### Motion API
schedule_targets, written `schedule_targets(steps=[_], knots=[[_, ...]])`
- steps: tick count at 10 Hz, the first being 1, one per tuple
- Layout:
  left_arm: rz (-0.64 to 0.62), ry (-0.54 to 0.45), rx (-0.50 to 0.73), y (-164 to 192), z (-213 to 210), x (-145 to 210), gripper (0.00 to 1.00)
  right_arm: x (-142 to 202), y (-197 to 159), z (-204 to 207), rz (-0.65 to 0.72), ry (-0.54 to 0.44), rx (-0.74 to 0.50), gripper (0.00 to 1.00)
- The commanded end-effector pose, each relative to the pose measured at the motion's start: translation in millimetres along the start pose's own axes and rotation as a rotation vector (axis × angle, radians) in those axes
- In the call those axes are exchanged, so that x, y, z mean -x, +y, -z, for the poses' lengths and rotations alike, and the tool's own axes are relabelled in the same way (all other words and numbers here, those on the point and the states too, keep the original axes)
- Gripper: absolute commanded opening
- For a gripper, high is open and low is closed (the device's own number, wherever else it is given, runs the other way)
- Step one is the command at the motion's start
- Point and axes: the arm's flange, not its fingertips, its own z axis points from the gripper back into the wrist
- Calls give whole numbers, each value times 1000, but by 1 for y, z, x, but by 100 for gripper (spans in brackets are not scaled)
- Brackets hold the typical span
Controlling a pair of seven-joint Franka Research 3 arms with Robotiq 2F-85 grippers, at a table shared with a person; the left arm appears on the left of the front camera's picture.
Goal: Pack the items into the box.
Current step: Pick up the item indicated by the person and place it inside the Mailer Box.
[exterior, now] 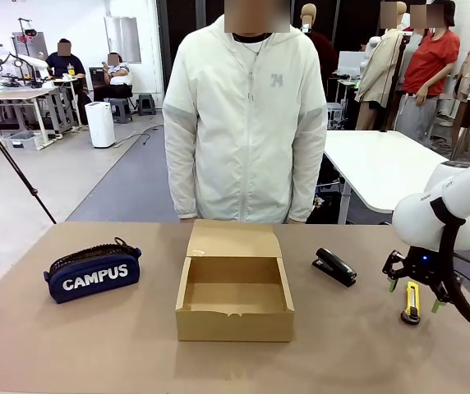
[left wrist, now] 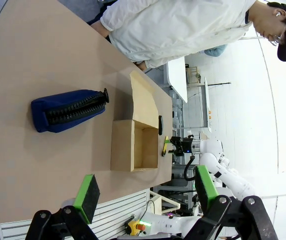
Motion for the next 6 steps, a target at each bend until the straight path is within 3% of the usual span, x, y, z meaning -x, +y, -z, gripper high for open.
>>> schedule_targets(steps=[1, 4, 5, 6], knots=[[12, 6, -2, 0, -1, 0, 100, -16, 12, 6, -85, -18, 31, 100], [12, 6, -2, 0, -1, 0, 100, -21, 14, 11, -110, 2, 19, 100], [12, 6, -2, 0, -1, 0, 100, -21, 13, 11, -115, -4, 13, 86], [12, 6, -2, 0, -1, 0, 100, -21, 12, 10, -122, -7, 14, 31]])
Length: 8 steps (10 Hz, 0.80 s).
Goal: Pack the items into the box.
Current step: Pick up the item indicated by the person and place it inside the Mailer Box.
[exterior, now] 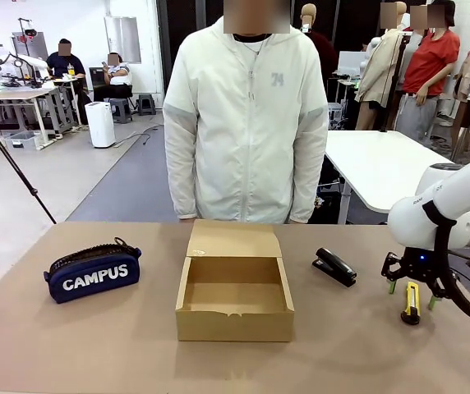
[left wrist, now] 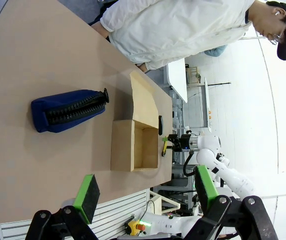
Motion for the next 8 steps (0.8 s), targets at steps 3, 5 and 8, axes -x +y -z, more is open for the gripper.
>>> schedule_targets(steps=[3, 5, 8], knots=[[12, 6, -2, 0, -1, 0, 100, -1, 1, -1, -29, 6, 4, 0], [12, 6, -2, 0, -1, 0, 100, -1, 2, 0, -41, 16, 4, 0], [12, 6, -2, 0, -1, 0, 100, -2, 3, 0, -52, 23, 14, 0]])
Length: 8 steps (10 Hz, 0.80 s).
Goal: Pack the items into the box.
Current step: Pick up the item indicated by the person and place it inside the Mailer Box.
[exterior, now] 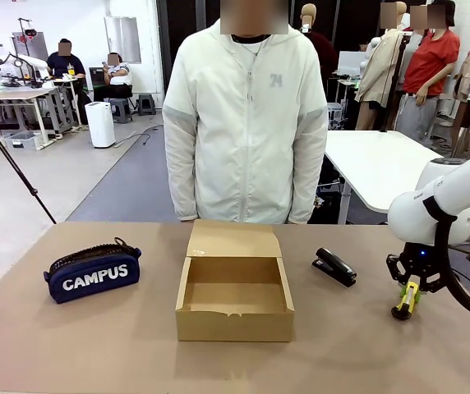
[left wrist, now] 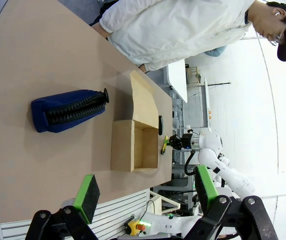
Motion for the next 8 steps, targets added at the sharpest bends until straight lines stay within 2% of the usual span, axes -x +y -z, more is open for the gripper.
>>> schedule_targets(steps=[1, 4, 8], knots=[[12, 6, -2, 0, -1, 0, 100, -1, 0, 9, -20, 32, 18, 0], [12, 6, -2, 0, -1, 0, 100, 1, -3, -5, -51, 30, 24, 0], [12, 6, -2, 0, -1, 0, 100, 31, -37, -128, -255, -9, 4, 0]])
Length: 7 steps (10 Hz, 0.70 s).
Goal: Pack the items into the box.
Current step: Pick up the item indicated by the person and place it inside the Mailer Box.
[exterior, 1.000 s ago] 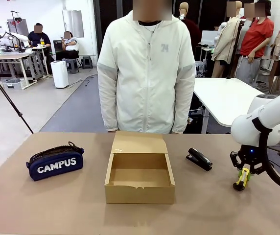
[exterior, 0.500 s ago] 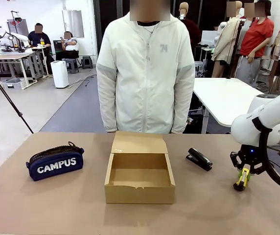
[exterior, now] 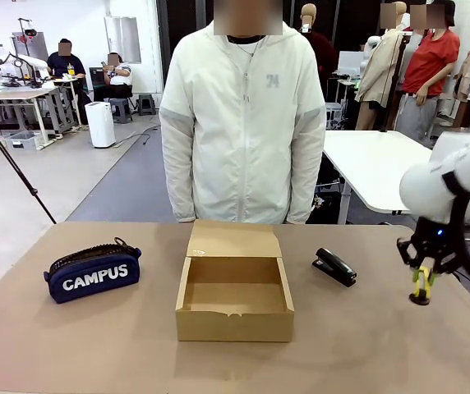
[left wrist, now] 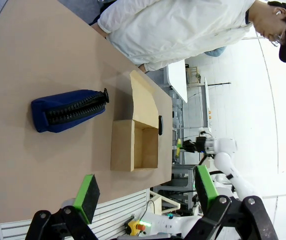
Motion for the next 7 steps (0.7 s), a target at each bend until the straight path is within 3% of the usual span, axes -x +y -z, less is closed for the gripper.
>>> schedule_targets(steps=[1, 3, 4, 7], knots=[[12, 6, -2, 0, -1, 0, 100, 25, -25, -50, -107, -18, -10, 0], [12, 6, -2, 0, -1, 0, 100, 36, -41, -59, -77, -121, 20, 0], [12, 6, -2, 0, -1, 0, 100, 25, -19, -64, -78, -29, -8, 0], [12, 6, -2, 0, -1, 0, 100, 25, -19, -64, -78, -29, -8, 0]])
